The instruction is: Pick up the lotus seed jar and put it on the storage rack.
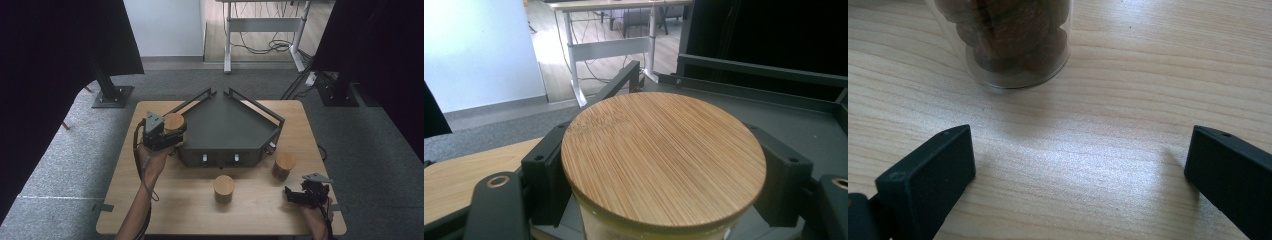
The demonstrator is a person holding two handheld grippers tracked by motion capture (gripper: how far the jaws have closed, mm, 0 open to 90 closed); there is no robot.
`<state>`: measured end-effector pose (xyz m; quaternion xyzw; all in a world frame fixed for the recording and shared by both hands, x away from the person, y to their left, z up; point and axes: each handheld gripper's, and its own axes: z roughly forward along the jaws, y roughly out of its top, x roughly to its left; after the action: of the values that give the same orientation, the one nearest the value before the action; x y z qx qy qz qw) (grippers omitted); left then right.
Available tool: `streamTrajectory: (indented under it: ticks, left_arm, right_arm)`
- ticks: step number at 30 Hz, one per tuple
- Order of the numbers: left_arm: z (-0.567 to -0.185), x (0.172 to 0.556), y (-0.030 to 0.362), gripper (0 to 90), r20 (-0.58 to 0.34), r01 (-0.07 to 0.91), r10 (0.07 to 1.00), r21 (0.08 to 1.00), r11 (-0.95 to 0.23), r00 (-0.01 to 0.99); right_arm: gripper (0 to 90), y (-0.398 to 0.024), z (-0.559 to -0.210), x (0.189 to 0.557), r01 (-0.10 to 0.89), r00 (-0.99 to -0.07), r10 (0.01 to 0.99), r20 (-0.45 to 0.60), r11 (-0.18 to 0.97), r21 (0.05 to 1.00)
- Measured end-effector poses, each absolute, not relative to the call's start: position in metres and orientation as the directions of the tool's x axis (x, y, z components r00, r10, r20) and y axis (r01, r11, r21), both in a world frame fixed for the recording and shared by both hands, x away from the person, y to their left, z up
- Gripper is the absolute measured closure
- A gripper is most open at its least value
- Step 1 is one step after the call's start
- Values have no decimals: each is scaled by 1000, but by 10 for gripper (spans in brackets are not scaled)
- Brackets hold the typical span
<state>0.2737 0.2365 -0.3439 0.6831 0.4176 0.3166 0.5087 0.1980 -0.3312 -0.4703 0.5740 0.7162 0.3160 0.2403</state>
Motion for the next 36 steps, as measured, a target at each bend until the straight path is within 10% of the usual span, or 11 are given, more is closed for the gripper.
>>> streamTrajectory:
  ticks: [36]
  left_arm:
    - [-365, 313, 209, 240, 6, 257, 908, 958, -125, 418]
  right_arm:
    - [0, -332, -470, 198, 670, -231, 973, 18, 145, 728]
